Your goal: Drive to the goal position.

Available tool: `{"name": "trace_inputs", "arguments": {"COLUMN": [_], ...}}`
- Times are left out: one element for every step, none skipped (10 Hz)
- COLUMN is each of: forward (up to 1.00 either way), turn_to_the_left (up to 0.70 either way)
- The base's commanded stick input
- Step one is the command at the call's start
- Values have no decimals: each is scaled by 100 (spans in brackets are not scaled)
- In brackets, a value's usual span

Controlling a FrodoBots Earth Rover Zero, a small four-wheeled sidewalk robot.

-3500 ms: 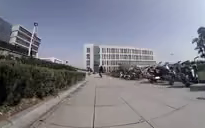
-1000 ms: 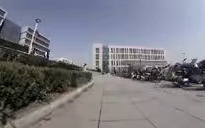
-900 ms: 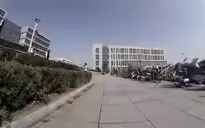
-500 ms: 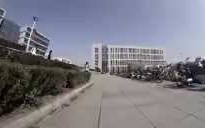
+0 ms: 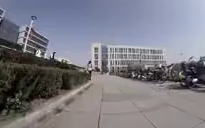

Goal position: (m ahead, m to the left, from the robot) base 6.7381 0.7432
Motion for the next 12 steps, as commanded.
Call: {"name": "trace_inputs", "arguments": {"forward": [50,50,50,50,50,50,50,50,50,50,50,50], "turn_to_the_left": [0,0,0,0,0,0,0,0,0,0,20,44]}}
